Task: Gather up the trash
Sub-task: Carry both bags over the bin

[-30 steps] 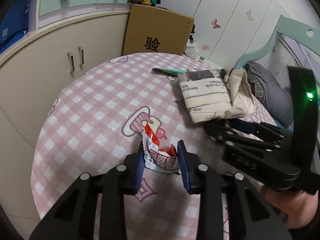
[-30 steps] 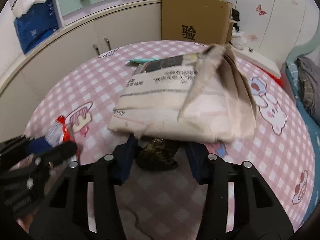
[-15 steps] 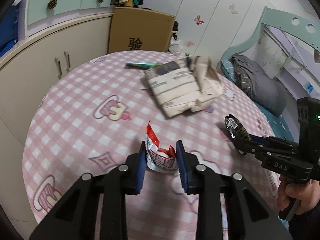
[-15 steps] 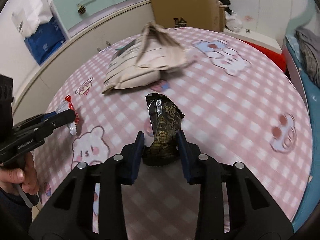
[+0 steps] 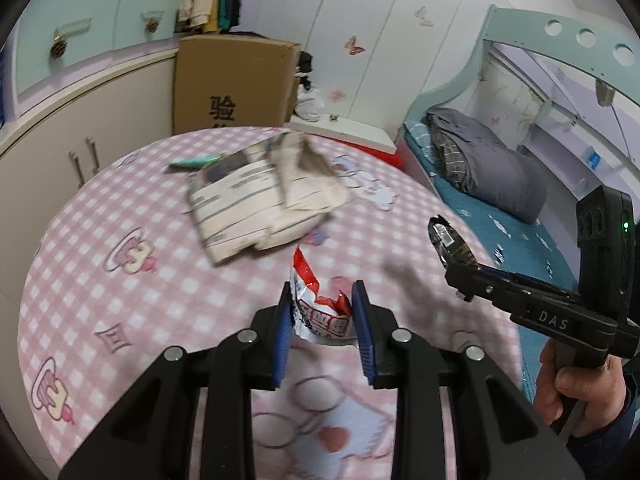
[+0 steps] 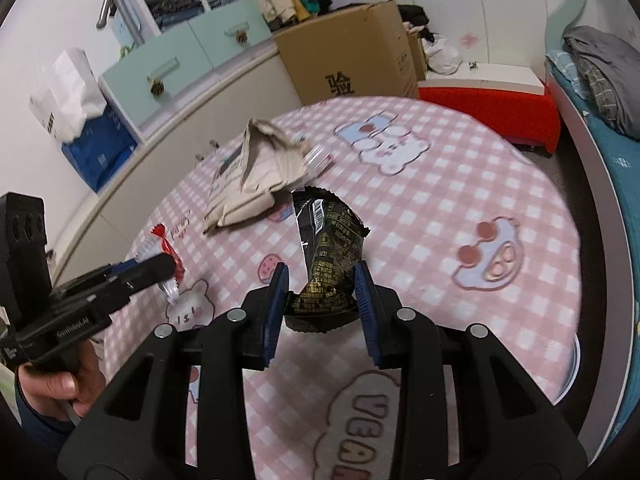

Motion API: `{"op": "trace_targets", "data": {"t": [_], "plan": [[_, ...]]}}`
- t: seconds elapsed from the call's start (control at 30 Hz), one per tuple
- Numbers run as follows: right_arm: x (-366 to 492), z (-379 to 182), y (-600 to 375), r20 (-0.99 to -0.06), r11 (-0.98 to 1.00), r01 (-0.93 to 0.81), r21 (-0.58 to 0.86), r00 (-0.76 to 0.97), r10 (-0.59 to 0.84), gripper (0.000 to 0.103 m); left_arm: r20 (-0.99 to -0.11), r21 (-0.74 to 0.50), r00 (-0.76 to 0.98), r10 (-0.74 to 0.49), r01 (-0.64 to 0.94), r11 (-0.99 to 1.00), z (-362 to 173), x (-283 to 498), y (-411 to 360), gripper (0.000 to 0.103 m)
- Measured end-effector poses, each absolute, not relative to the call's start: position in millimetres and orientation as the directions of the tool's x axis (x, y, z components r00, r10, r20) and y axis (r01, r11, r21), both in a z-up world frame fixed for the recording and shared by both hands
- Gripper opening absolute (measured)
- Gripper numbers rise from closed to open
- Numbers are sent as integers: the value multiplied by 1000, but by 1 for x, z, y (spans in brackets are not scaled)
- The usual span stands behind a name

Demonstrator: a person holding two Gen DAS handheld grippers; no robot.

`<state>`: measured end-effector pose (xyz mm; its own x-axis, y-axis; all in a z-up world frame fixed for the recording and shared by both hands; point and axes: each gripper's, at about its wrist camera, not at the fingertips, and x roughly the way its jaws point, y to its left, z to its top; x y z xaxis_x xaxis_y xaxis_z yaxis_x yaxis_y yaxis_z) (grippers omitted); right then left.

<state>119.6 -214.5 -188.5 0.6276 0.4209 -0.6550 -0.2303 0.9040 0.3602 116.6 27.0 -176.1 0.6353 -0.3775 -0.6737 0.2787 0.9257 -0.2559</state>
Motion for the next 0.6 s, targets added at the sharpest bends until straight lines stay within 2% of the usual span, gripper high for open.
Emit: {"op": "trace_targets", "data": {"t": [0.27, 0.6], "plan": [[106, -178, -282, -599, 895, -155, 418, 694, 400, 34, -656, -240, 612, -442, 386, 891, -157, 121, -44, 28], [79, -188, -418, -586, 886, 82, 457, 777, 230, 33, -657, -239, 488, -575, 588, 773, -151, 136, -187, 28]]}}
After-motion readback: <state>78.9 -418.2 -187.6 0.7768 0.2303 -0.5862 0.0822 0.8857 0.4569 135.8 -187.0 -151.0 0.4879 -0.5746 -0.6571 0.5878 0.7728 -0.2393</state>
